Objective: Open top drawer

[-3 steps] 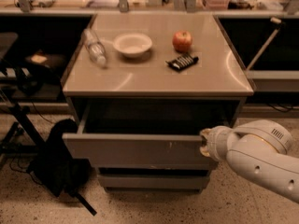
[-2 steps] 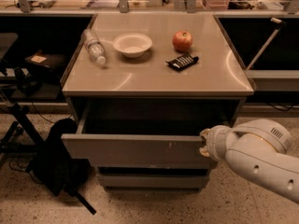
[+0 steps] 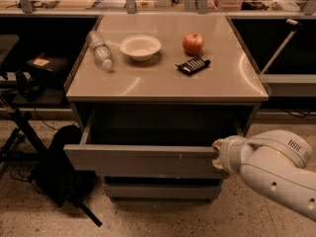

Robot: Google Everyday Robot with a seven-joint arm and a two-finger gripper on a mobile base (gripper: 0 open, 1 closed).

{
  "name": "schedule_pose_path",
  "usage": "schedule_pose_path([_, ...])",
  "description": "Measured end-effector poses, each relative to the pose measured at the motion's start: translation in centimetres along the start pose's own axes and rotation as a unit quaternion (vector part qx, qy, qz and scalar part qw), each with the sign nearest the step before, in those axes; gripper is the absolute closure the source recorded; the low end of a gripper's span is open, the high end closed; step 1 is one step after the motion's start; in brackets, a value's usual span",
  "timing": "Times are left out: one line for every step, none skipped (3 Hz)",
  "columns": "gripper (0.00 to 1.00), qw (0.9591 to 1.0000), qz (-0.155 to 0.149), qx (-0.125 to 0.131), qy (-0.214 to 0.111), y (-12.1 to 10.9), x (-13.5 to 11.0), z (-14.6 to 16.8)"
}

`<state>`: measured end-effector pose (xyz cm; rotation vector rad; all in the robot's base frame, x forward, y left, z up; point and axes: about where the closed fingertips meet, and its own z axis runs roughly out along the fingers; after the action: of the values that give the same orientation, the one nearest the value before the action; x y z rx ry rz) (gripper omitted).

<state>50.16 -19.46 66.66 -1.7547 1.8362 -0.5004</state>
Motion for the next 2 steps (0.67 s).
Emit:
schedule_pose_path([1.00,1.0000,0.000,0.002,0.002,0.42,0.08,-0.39])
schedule_pose_path([1.00,1.0000,0.000,0.002,0.002,0.42,-0.03,-0.42])
